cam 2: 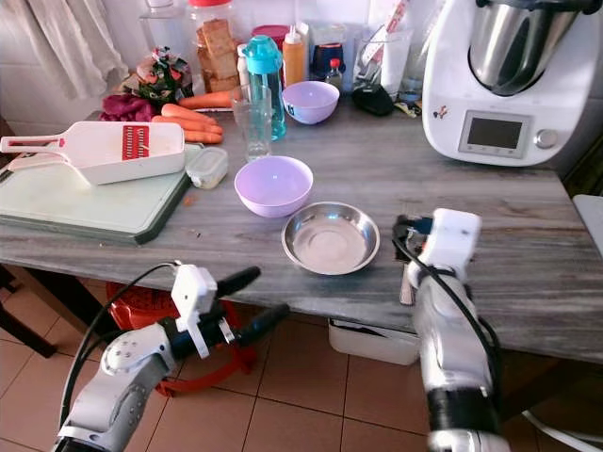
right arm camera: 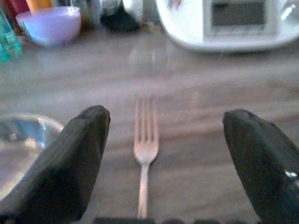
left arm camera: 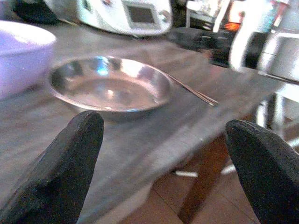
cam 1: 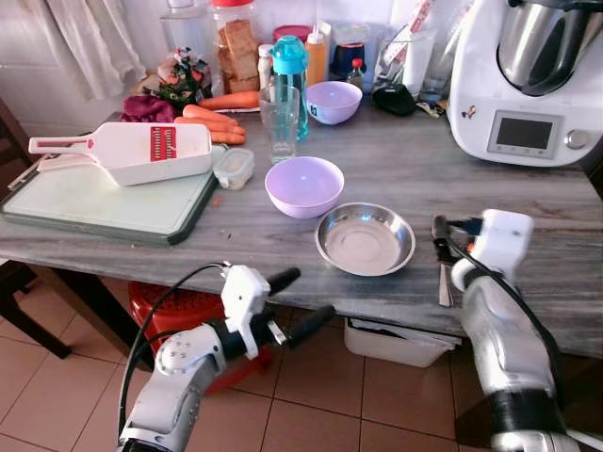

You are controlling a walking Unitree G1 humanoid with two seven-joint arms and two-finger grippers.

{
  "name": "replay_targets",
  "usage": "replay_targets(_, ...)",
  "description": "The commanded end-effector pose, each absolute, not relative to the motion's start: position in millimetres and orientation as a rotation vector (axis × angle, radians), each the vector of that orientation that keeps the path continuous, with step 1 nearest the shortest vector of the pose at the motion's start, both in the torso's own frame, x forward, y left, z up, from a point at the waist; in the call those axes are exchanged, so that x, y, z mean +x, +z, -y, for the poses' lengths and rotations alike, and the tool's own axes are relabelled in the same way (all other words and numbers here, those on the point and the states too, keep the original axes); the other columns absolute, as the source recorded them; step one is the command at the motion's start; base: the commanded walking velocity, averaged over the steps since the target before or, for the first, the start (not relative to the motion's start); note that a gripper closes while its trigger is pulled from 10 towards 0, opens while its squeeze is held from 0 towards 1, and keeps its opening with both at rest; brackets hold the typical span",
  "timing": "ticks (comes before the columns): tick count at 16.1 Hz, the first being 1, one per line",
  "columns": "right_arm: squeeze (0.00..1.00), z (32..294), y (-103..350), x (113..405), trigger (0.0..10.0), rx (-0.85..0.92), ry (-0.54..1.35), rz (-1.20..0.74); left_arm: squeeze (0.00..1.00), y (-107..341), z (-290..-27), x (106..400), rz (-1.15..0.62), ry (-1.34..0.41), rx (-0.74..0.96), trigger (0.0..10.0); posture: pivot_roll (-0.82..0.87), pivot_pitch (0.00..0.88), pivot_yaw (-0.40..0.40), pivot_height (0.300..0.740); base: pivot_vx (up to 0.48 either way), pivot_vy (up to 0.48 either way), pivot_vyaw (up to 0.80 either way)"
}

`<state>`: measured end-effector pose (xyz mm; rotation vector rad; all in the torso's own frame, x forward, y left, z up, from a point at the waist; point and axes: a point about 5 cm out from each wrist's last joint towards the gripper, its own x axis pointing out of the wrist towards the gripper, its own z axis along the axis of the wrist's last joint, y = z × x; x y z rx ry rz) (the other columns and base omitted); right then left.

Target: Setting the table

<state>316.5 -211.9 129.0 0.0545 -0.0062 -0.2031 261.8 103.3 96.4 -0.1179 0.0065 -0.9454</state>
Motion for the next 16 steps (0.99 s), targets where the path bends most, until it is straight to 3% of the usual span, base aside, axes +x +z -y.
replay_targets(1, 1.0, 208.4, 132.9, 311.4, 10.0, 0.057, -0.202, 0.043, 0.0, 97.9, -108.8, 263.7, 0.019, -0.896, -0.117, 10.0, -0.04, 0.002, 0.032, 0.74, 0.0, 0.0, 0.0)
replay_targets(6, 1.0, 190.9, 124.5, 279.5, 10.0, 0.062, -0.144, 0.073, 0.0, 94.2, -114.8, 261.1, 0.039, -0.817, -0.173, 10.0, -0.04, 0.0, 0.036, 0.74, 0.0, 0.0, 0.0)
replay_targets(7, 1.0, 183.0, 123.0, 272.1, 10.0, 0.03, -0.099, 0.08, 0.0, 96.4, -120.8, 266.0, 0.06, -0.736, -0.169, 10.0, -0.04, 0.0, 0.037, 0.74, 0.0, 0.0, 0.0)
replay_targets(8, 0.6, 180.3, 123.2, 267.9, 10.0, 0.022, -0.089, 0.09, 0.0, 96.5, -126.7, 270.8, 0.064, -0.666, -0.144, 10.0, -0.04, 0.0, 0.037, 0.74, 0.0, 0.0, 0.0)
replay_targets(9, 0.0, 178.0, 122.9, 263.8, 10.0, 0.023, -0.082, 0.09, 0.0, 94.5, -132.8, 274.9, 0.055, -0.591, -0.138, 10.0, -0.04, 0.0, 0.036, 0.74, 0.0, 0.0, 0.0)
replay_targets(10, 0.0, 176.7, 120.3, 257.3, 10.0, 0.028, -0.096, 0.072, 0.0, 86.1, -141.9, 276.1, 0.003, -0.455, -0.107, 10.0, -0.05, 0.0, 0.037, 0.74, 0.0, 0.0, 0.0)
replay_targets(14, 0.0, 178.6, 116.9, 241.4, 10.0, -0.059, -0.108, 0.072, 0.0, 79.4, -155.7, 269.8, -0.02, -0.296, 0.003, 10.0, -0.04, 0.0, 0.034, 0.74, 0.0, 0.0, 0.0)
replay_targets(15, 0.55, 176.1, 115.5, 236.9, 10.0, -0.055, -0.062, 0.074, 0.0, 79.4, -161.6, 269.7, -0.017, -0.254, 0.023, 10.0, -0.04, 0.0, 0.033, 0.74, 0.0, 0.0, 0.0)
replay_targets(16, 1.0, 175.3, 115.0, 233.4, 10.0, -0.084, -0.052, 0.073, 0.0, 77.2, -163.4, 267.2, -0.032, -0.253, 0.021, 10.0, -0.04, 0.0, 0.034, 0.74, 0.0, 0.0, 0.0)
